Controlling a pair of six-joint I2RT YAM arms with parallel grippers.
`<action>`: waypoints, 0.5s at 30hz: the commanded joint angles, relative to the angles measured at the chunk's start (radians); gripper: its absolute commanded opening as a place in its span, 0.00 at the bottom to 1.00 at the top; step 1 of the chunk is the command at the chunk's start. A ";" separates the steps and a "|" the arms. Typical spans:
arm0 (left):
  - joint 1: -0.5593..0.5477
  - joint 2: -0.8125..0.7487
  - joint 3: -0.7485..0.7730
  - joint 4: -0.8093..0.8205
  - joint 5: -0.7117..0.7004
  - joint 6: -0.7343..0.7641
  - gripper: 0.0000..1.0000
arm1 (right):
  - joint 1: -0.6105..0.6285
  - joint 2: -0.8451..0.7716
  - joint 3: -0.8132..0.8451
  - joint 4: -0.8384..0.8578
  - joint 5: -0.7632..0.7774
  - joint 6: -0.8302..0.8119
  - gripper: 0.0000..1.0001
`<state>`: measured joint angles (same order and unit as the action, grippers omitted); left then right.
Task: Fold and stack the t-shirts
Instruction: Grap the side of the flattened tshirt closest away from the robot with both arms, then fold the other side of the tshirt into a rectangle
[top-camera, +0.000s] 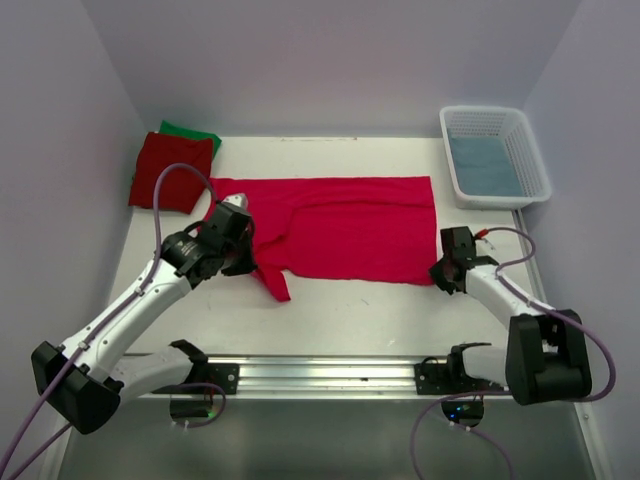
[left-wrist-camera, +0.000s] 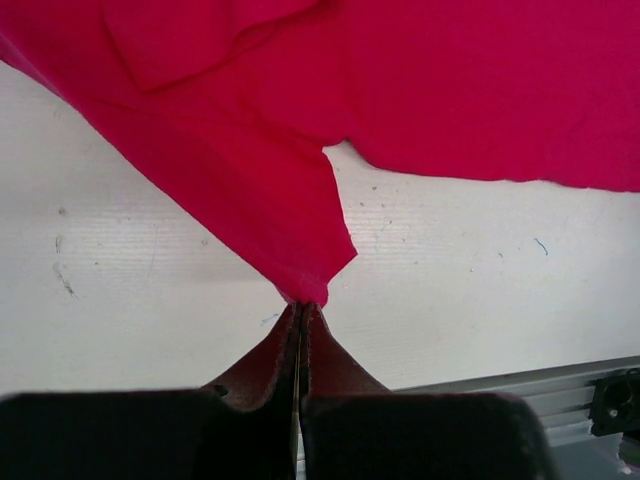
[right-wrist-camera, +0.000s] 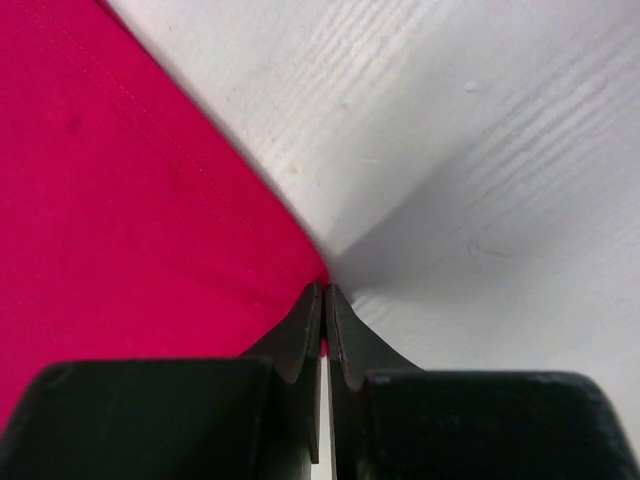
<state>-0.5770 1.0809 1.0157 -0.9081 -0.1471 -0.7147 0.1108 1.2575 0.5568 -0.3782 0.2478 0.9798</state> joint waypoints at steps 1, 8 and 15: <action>-0.004 -0.058 0.027 -0.009 -0.069 -0.015 0.00 | -0.002 -0.116 -0.005 -0.088 0.015 -0.039 0.01; -0.004 -0.189 0.099 -0.020 -0.233 -0.012 0.00 | -0.002 -0.283 0.122 -0.220 0.033 -0.168 0.00; -0.004 -0.259 0.202 -0.123 -0.284 -0.043 0.00 | -0.002 -0.264 0.287 -0.324 0.007 -0.283 0.00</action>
<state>-0.5774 0.8299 1.1561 -0.9672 -0.3706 -0.7231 0.1108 0.9890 0.7689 -0.6224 0.2443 0.7757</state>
